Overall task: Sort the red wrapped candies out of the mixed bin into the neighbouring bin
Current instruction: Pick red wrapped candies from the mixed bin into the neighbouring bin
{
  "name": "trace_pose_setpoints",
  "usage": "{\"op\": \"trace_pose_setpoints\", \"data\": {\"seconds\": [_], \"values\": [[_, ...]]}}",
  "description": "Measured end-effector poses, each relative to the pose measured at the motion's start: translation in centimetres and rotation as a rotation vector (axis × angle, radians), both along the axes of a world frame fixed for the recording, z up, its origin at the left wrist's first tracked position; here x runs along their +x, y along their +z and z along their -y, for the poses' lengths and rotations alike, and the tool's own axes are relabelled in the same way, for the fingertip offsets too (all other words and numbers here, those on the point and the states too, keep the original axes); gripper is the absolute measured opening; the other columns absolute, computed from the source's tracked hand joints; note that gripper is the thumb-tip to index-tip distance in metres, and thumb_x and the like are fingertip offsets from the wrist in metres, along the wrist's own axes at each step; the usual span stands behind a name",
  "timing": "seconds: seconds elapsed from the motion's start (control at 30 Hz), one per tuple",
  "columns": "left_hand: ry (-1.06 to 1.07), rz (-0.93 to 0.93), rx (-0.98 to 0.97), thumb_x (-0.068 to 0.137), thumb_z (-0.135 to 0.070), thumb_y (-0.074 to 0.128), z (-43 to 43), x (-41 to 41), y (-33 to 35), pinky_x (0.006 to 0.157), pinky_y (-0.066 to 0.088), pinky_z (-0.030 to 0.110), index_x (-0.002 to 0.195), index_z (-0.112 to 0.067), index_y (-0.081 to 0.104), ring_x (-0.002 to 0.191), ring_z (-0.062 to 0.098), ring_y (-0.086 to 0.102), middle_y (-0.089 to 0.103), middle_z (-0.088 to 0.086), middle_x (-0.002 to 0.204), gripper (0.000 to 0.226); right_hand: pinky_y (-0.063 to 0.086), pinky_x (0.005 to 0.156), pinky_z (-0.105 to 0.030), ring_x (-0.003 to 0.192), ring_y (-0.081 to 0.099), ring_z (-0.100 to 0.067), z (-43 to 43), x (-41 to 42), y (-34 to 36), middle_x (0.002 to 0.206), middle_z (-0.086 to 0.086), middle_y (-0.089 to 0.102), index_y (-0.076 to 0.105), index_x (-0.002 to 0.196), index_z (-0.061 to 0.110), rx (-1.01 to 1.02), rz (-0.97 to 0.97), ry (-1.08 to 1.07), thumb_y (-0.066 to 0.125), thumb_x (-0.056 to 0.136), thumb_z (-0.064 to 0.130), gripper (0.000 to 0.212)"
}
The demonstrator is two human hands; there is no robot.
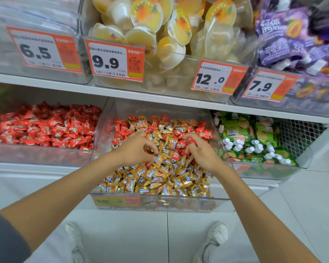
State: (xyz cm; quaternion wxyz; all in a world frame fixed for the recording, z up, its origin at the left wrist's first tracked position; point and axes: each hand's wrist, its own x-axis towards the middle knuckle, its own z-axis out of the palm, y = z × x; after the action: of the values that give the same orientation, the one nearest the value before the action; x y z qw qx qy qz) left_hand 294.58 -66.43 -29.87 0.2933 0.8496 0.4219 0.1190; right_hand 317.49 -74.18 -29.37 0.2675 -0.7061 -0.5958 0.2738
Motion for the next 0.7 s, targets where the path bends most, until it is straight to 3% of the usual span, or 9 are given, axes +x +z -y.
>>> {"op": "trace_pose_setpoints", "data": {"seconds": [0.07, 0.13, 0.3, 0.4, 0.47, 0.53, 0.57, 0.6, 0.7], "values": [[-0.018, -0.228, 0.088, 0.077, -0.04, 0.076, 0.1, 0.6, -0.8, 0.108, 0.029, 0.044, 0.111, -0.035, 0.067, 0.136, 0.028, 0.027, 0.041, 0.008, 0.136, 0.036, 0.043, 0.065, -0.035, 0.067, 0.049, -0.023, 0.0, -0.4, -0.6, 0.086, -0.005, 0.062, 0.06, 0.1, 0.019, 0.011, 0.058, 0.068, 0.039, 0.098, 0.014, 0.021], [-0.027, -0.339, 0.14, 0.075, -0.049, 0.075, -0.2, 0.5, -1.1, 0.102, 0.031, 0.041, 0.115, -0.037, 0.064, 0.127, 0.027, 0.032, 0.041, 0.004, 0.124, 0.044, 0.047, 0.08, -0.039, 0.08, 0.052, -0.021, -0.4, -0.7, -1.6, 0.088, -0.005, 0.061, 0.064, 0.093, 0.015, 0.052, 0.168, 0.097, 0.05, 0.097, 0.022, 0.016], [-0.021, -0.252, 0.177, 0.078, -0.052, 0.072, -0.3, 0.4, -1.5, 0.103, 0.03, 0.04, 0.114, -0.035, 0.067, 0.127, 0.024, 0.036, 0.044, 0.0, 0.125, 0.041, 0.036, 0.093, -0.036, 0.101, 0.044, -0.02, -1.4, -1.0, -3.2, 0.096, 0.003, 0.043, 0.064, 0.122, 0.027, 0.027, 0.628, 0.132, 0.064, 0.086, 0.05, 0.042], [0.067, 0.055, -0.011, 0.08, -0.045, 0.073, -0.5, 0.0, -1.4, 0.096, 0.041, 0.038, 0.113, -0.03, 0.069, 0.116, 0.023, 0.051, 0.05, -0.004, 0.122, 0.037, 0.04, 0.083, -0.035, 0.089, 0.046, -0.019, -1.1, -0.9, -2.7, 0.09, 0.002, 0.048, 0.063, 0.095, 0.021, 0.091, 0.397, 0.076, 0.068, 0.087, 0.04, 0.021], [0.102, 0.272, -0.169, 0.084, -0.037, 0.072, -0.7, -0.2, -0.6, 0.068, 0.05, 0.029, 0.116, -0.029, 0.068, 0.083, 0.03, 0.065, 0.059, -0.004, 0.123, 0.034, 0.041, 0.067, -0.033, 0.072, 0.052, -0.019, -0.3, -0.7, -1.8, 0.083, -0.001, 0.053, 0.055, 0.089, 0.018, 0.115, 0.115, -0.001, 0.066, 0.09, 0.032, 0.018], [0.114, 0.369, -0.207, 0.087, -0.029, 0.07, -0.8, -0.4, 0.3, 0.055, 0.049, 0.032, 0.117, -0.029, 0.068, 0.051, 0.019, 0.036, 0.064, 0.0, 0.125, 0.03, 0.038, 0.056, -0.025, 0.055, 0.043, -0.011, 0.3, -0.4, -0.8, 0.075, 0.001, 0.051, 0.052, 0.091, 0.014, 0.148, -0.092, -0.089, 0.063, 0.092, 0.027, 0.017], [0.12, 0.39, -0.198, 0.088, -0.026, 0.068, -0.8, -0.5, 0.7, 0.058, 0.05, 0.036, 0.116, -0.028, 0.068, 0.074, 0.006, 0.035, 0.063, 0.001, 0.128, 0.028, 0.036, 0.055, -0.022, 0.053, 0.04, -0.009, 0.5, -0.3, -0.2, 0.074, 0.002, 0.051, 0.052, 0.092, 0.014, 0.166, -0.144, -0.125, 0.062, 0.093, 0.026, 0.016], [0.133, 0.413, -0.195, 0.09, -0.023, 0.067, -0.9, -0.6, 1.0, 0.059, 0.048, 0.036, 0.115, -0.028, 0.068, 0.059, 0.014, 0.036, 0.063, 0.003, 0.129, 0.026, 0.036, 0.055, -0.021, 0.054, 0.042, -0.008, 0.6, -0.3, 0.3, 0.079, 0.005, 0.054, 0.052, 0.092, 0.015, 0.184, -0.186, -0.152, 0.061, 0.093, 0.027, 0.015], [0.167, 0.44, -0.232, 0.095, -0.019, 0.058, -1.1, -0.7, 1.5, 0.054, 0.038, 0.03, 0.115, -0.033, 0.062, 0.064, 0.022, 0.045, 0.065, 0.003, 0.095, 0.025, 0.043, 0.067, -0.025, 0.077, 0.058, -0.029, 0.6, -0.2, 1.9, 0.108, 0.007, 0.062, 0.056, 0.104, 0.028, 0.242, -0.294, -0.195, 0.059, 0.093, 0.026, 0.011]]}}
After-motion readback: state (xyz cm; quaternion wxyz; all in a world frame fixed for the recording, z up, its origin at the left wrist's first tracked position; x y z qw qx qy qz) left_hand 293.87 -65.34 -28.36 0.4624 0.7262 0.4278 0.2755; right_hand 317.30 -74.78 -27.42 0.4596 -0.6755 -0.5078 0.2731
